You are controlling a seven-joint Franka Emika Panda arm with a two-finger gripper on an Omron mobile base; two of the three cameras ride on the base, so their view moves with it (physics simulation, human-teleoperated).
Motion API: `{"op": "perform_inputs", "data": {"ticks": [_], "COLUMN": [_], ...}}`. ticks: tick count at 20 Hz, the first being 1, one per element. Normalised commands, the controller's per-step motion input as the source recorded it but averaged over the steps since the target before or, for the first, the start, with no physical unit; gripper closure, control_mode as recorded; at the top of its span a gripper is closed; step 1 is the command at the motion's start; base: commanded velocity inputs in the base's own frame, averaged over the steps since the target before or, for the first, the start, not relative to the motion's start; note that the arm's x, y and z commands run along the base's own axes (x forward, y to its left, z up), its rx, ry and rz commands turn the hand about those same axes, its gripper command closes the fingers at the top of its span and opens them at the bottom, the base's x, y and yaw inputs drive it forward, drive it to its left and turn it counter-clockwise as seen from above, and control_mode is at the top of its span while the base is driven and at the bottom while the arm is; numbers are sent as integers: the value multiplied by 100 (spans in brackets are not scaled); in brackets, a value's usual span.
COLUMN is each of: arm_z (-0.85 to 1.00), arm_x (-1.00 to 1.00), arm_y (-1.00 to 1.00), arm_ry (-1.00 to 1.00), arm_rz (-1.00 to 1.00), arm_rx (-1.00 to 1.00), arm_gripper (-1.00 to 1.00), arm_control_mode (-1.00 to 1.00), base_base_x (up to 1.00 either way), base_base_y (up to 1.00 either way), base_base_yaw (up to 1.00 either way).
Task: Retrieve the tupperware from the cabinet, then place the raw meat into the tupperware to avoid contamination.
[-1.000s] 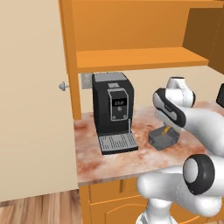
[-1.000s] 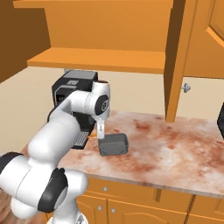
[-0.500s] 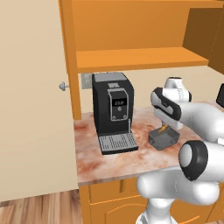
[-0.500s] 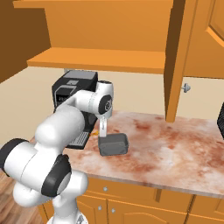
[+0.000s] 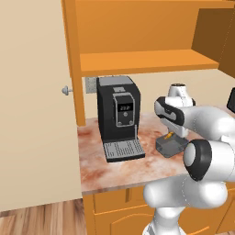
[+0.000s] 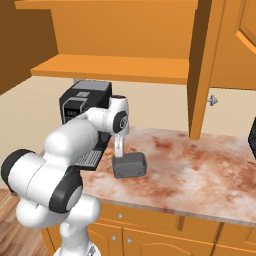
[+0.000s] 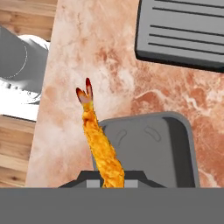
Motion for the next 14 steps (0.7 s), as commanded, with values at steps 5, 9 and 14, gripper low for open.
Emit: {"op": "perform_inputs", "data": {"ticks": [5,9,14], "arm_z": [-26,-20,-7], "arm_x": [4,12,18], "arm_y": [-29,-26,-4], "arm_ry": [-1,0,-3], "arm_rz": [-3,-2,0], "arm_rx": [-1,-1,0], "arm_gripper": [100,100,100], "arm_control_mode": [-100,-100,-100], "base_base_x": [0,0,0], "base_base_y": [0,0,0], "base_base_yaw": [0,0,0]}}
